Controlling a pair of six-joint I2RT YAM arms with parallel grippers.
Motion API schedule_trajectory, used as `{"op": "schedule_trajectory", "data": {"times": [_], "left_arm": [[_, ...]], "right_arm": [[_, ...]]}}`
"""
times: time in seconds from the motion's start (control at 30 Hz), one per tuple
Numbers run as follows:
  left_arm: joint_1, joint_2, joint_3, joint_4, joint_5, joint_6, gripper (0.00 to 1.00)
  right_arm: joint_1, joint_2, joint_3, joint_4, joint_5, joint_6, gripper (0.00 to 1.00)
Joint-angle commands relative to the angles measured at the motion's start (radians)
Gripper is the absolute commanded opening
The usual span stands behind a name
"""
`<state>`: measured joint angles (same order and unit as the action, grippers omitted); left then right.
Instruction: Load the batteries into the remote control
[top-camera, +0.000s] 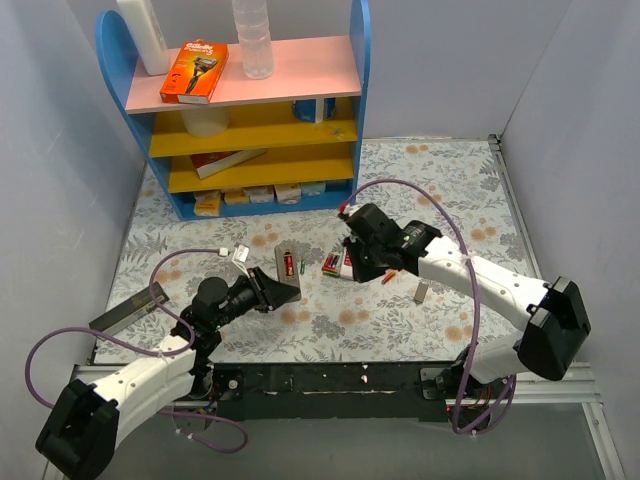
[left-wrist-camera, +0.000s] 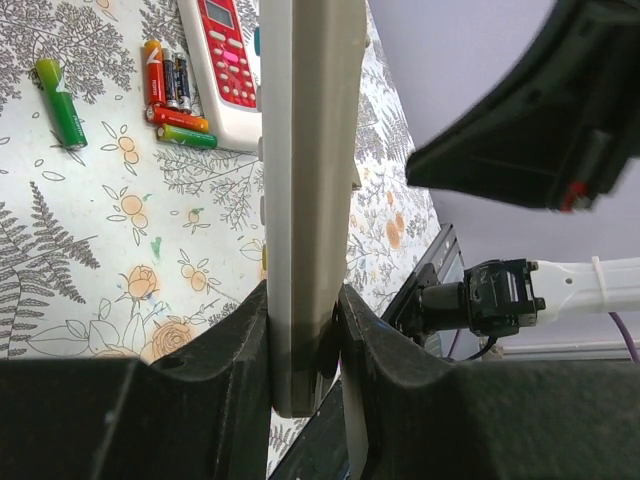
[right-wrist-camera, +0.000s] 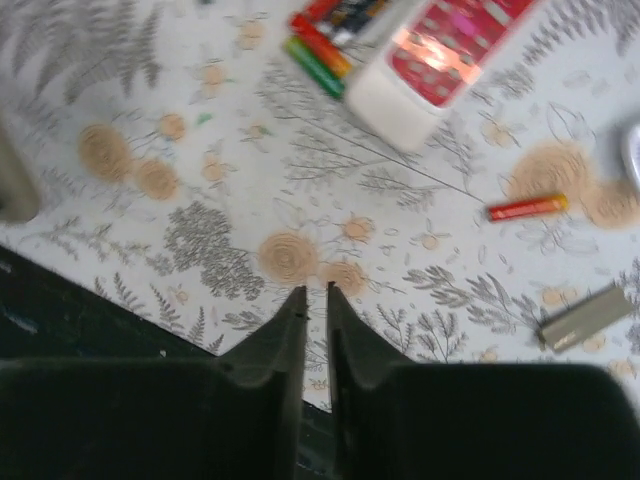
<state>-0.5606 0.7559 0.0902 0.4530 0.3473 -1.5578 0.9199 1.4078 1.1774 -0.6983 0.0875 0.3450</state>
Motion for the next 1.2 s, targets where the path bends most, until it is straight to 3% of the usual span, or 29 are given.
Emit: {"op": "schedule_trajectory", "data": {"times": [0.0,0.1,0.13,0.37,0.43,0.57,0.7,0.8,0.9,1.17], "left_arm": [[-0.005,-0.003,0.054,-0.046,-0.016,0.050,0.00],[-0.007,0.010,0.077,-0.100,-0.008,0.064,0.00],[-0.007,0.013,0.097,-0.118,0.002,0.071,0.00],[-0.007,0.019,0.148,-0.204,0.010,0.140,0.00],[-0.005,0.025,0.158,-0.215,0.015,0.156,0.00],[-0.007,0.031,0.171,-0.231,0.019,0.189,0.00],[-0.007,0.030,0.171,-0.229,0.032,0.199,0.00],[-0.007,0.017,0.163,-0.235,0.036,0.196,0.00],[-0.007,-0.003,0.151,-0.237,0.025,0.193,0.00],[-0.007,-0.015,0.151,-0.246,0.019,0.199,0.00]], "right_arm": [[-0.162,-0.048,-0.096,-0.074,0.084,0.164,0.31],[-0.272,-0.084,-0.194,0.061,0.045,0.170,0.48],[-0.330,-0.079,-0.202,0.086,0.020,0.169,0.49],[-0.411,0.078,-0.153,0.028,-0.056,-0.018,0.48],[-0.415,0.112,-0.127,0.013,-0.068,0.017,0.49],[-0.411,0.123,-0.159,0.063,-0.051,0.242,0.50],[-0.405,0.109,-0.203,0.149,0.011,0.385,0.59],[-0.398,0.129,-0.199,0.152,0.060,0.446,0.59],[-0.395,0.161,-0.191,0.137,0.107,0.497,0.53],[-0.349,0.233,-0.174,0.102,0.166,0.572,0.46]]}}
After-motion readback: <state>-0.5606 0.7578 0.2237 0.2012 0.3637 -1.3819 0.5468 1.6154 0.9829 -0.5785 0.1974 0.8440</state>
